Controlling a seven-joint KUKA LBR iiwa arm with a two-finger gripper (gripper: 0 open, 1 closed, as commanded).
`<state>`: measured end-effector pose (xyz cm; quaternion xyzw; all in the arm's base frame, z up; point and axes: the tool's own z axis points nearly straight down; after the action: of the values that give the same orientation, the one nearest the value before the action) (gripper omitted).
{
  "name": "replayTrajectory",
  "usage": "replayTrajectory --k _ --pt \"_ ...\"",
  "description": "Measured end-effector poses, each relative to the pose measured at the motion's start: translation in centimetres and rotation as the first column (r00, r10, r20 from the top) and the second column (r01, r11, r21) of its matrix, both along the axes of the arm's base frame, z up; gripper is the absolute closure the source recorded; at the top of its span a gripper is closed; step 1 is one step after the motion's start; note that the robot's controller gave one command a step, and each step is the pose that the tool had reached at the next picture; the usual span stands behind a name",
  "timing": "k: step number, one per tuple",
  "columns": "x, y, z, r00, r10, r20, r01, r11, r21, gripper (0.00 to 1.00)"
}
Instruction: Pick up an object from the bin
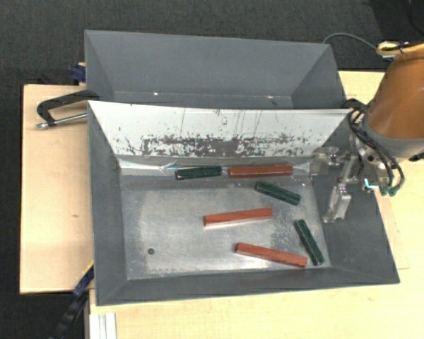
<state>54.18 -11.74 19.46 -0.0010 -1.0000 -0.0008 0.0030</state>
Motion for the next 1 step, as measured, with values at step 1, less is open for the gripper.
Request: replayTrajectory --k 1 --pt "0.18 0.06 0.43 1.000 0.002 0.008 -0.002 1.000 -0.001 0.00"
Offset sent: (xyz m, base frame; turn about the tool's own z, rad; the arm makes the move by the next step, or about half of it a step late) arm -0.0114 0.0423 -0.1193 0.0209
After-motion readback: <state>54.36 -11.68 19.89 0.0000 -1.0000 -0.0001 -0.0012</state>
